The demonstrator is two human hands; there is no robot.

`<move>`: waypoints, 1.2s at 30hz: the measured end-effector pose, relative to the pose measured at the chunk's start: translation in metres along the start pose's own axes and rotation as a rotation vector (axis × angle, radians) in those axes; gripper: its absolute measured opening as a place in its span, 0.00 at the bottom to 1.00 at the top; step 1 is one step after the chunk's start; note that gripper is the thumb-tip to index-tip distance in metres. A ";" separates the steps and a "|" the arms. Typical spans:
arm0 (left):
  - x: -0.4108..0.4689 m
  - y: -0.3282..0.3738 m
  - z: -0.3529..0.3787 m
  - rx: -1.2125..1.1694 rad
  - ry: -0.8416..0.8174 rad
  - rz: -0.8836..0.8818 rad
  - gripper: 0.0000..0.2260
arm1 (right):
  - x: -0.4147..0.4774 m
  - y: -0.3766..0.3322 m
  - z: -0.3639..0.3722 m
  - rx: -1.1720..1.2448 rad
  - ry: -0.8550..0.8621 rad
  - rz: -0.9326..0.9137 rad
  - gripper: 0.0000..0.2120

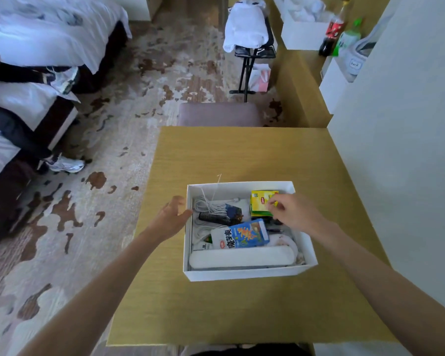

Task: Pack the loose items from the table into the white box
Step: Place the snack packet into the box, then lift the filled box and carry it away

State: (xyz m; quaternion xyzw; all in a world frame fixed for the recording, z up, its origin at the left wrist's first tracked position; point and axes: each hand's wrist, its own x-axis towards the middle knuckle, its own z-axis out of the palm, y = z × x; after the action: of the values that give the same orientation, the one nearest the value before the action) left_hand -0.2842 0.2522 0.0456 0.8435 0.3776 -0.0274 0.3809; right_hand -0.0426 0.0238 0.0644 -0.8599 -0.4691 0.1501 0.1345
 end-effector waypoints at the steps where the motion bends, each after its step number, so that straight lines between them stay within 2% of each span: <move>1: -0.004 -0.001 0.004 -0.004 -0.044 -0.013 0.21 | -0.001 0.004 -0.003 0.046 0.073 0.033 0.08; 3: -0.009 0.000 0.012 0.000 -0.091 -0.044 0.17 | -0.002 0.013 -0.004 0.137 0.224 0.114 0.07; 4: -0.010 0.002 0.017 0.009 -0.088 -0.060 0.15 | -0.003 0.016 -0.003 0.157 0.267 0.157 0.11; 6: -0.011 0.005 0.023 0.036 -0.059 -0.105 0.13 | -0.006 0.020 0.002 0.168 0.220 0.258 0.22; 8: -0.011 0.008 0.028 0.073 -0.039 -0.154 0.14 | -0.011 0.021 0.011 0.204 0.099 0.363 0.27; 10: -0.012 0.009 0.034 0.088 -0.019 -0.191 0.15 | -0.018 0.024 0.021 0.253 0.033 0.407 0.23; 14: -0.013 0.005 0.042 0.078 0.035 -0.256 0.17 | -0.033 0.032 0.037 0.349 0.026 0.437 0.11; 16: -0.014 0.003 0.045 0.099 0.077 -0.301 0.16 | -0.037 0.036 0.040 0.386 0.050 0.429 0.08; 20: -0.016 0.004 0.048 0.168 0.142 -0.345 0.15 | -0.038 0.040 0.042 0.462 0.085 0.395 0.12; 27: -0.048 0.003 0.054 0.158 0.264 -0.369 0.11 | -0.033 0.032 0.032 0.381 0.024 0.263 0.13; 36: -0.131 -0.038 0.029 0.094 0.505 -0.547 0.07 | -0.007 -0.050 0.033 0.303 -0.024 0.022 0.13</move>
State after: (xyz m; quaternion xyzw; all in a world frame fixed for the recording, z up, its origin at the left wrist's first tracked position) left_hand -0.3962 0.1682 0.0453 0.7083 0.6694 0.0637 0.2151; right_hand -0.0971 0.0465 0.0540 -0.8328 -0.4333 0.2311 0.2555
